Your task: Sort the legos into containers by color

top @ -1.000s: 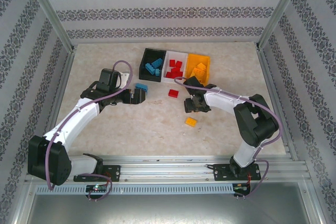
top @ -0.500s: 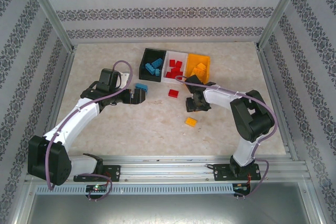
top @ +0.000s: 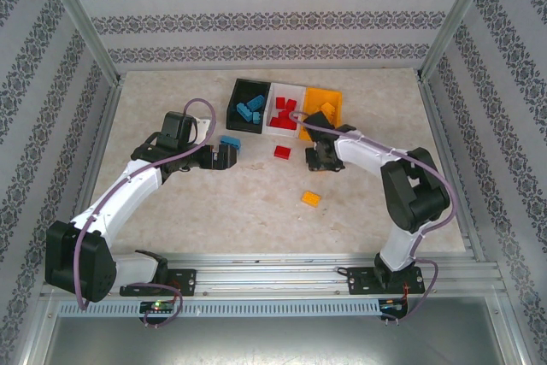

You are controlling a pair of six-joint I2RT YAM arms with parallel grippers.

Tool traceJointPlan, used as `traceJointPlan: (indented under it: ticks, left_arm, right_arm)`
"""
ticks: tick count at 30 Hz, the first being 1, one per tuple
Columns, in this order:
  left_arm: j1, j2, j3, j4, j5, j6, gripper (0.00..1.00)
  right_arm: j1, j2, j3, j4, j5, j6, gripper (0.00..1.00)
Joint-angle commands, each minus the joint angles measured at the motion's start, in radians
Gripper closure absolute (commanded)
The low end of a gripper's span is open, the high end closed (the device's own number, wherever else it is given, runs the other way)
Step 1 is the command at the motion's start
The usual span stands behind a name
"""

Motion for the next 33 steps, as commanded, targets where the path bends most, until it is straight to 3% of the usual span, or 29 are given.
traceJointPlan:
  ticks: [1, 7, 9, 12, 14, 20, 23, 29, 33]
  left_arm:
    - [0.001, -0.019, 0.024, -0.019, 0.014, 0.005, 0.0]
    - [0.001, -0.016, 0.027, -0.025, 0.009, 0.01, 0.0]
    - [0.001, -0.016, 0.027, -0.026, 0.003, 0.011, 0.0]
    - [0.001, -0.013, 0.028, -0.026, 0.002, 0.012, 0.0]
    - [0.0, -0.01, 0.03, -0.029, 0.001, 0.012, 0.0]
    - [0.001, -0.007, 0.03, -0.029, 0.0, 0.012, 0.0]
    - [0.003, -0.003, 0.031, -0.025, 0.009, 0.007, 0.0]
    - [0.002, -0.011, 0.027, -0.017, 0.018, -0.001, 0.0]
    - [0.001, -0.013, 0.025, -0.014, 0.028, -0.005, 0.0]
  right_arm:
    - [-0.042, -0.015, 0.161, -0.022, 0.046, -0.01, 0.74]
    - [-0.104, 0.195, 0.505, -0.089, 0.085, -0.053, 0.73]
    - [-0.119, 0.259, 0.606, -0.108, 0.104, -0.061, 0.68]
    - [-0.132, 0.338, 0.705, -0.137, 0.113, -0.074, 0.41]
    - [-0.128, 0.344, 0.72, -0.149, 0.129, -0.083, 0.3]
    - [-0.059, 0.067, 0.376, -0.038, 0.155, -0.089, 0.24]
    - [-0.024, -0.075, 0.188, -0.049, 0.009, -0.047, 0.24]
    - [0.115, -0.204, -0.063, -0.188, -0.074, -0.043, 0.24]
    - [0.164, -0.21, -0.145, -0.215, -0.114, -0.05, 0.24]
